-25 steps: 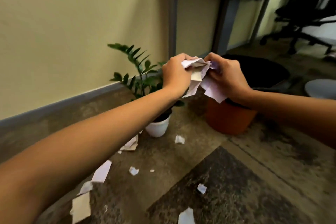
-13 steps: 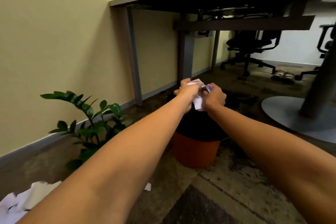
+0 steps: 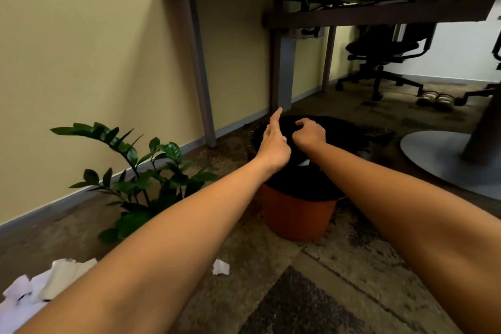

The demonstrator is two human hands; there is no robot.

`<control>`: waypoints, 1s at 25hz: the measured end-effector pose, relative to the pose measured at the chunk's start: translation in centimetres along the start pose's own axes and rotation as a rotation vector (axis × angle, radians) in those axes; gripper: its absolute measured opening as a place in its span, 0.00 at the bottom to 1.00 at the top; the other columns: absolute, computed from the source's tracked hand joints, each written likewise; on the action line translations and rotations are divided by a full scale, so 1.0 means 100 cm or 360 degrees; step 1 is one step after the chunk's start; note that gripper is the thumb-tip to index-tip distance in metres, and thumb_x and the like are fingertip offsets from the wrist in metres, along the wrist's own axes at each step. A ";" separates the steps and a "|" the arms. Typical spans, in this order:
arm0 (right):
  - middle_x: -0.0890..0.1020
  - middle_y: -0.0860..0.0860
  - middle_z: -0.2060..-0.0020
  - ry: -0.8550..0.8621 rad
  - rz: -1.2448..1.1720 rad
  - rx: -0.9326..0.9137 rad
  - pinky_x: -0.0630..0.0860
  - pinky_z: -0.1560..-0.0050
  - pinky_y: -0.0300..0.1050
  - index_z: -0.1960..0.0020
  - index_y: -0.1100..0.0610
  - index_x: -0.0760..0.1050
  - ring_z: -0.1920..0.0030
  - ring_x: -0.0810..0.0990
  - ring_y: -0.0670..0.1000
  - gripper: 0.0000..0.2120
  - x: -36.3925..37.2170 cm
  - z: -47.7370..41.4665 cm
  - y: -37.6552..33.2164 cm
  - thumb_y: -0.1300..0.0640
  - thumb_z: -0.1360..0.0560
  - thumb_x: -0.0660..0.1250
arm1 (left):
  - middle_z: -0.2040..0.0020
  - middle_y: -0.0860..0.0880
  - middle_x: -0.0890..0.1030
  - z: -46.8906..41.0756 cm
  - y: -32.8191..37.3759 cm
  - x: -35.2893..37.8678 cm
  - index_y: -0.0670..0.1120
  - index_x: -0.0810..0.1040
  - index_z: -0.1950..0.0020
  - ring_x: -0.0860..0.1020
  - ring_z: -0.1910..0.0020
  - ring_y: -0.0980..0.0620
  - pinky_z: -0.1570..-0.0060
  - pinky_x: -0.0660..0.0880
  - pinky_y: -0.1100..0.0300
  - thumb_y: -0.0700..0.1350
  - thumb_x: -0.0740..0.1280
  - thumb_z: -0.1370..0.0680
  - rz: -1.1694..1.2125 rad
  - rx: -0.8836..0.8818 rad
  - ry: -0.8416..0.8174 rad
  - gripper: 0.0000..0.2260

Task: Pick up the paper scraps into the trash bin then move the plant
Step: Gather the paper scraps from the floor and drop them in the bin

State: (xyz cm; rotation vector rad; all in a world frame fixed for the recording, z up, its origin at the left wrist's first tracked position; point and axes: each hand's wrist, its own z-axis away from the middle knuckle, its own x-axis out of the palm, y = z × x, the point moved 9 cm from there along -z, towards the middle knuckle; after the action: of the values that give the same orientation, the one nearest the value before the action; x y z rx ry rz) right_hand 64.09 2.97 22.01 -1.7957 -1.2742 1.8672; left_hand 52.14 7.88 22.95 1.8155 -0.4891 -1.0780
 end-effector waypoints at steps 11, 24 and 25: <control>0.76 0.50 0.59 0.0252 -0.0157 -0.1147 0.69 0.56 0.39 0.56 0.58 0.78 0.58 0.73 0.48 0.08 0.036 0.124 -0.117 0.67 0.27 0.62 | 0.43 0.49 0.78 0.111 -0.076 -0.114 0.48 0.75 0.41 0.76 0.47 0.56 0.47 0.71 0.63 0.40 0.58 0.20 -0.0707 0.0207 0.0189 0.11; 0.77 0.58 0.59 -0.0676 0.0124 -0.3139 0.69 0.62 0.49 0.52 0.62 0.78 0.61 0.73 0.56 0.07 0.237 0.429 -0.140 0.64 0.23 0.61 | 0.41 0.42 0.78 0.367 -0.249 -0.211 0.43 0.80 0.46 0.75 0.40 0.44 0.38 0.71 0.51 0.40 0.62 0.23 -0.1803 0.0548 -0.0053 0.09; 0.77 0.57 0.57 -0.0756 0.0173 -0.3080 0.71 0.61 0.50 0.51 0.61 0.77 0.59 0.74 0.56 0.08 0.257 0.436 -0.132 0.64 0.24 0.59 | 0.41 0.44 0.78 0.374 -0.264 -0.225 0.44 0.79 0.45 0.75 0.40 0.45 0.37 0.69 0.51 0.41 0.62 0.24 -0.1821 0.0435 0.0012 0.10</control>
State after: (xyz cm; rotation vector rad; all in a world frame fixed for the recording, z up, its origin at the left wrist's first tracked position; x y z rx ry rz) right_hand 14.45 11.11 7.73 -1.7021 -3.9089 0.6209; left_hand 5.73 17.17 3.89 2.3808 0.5411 -1.7883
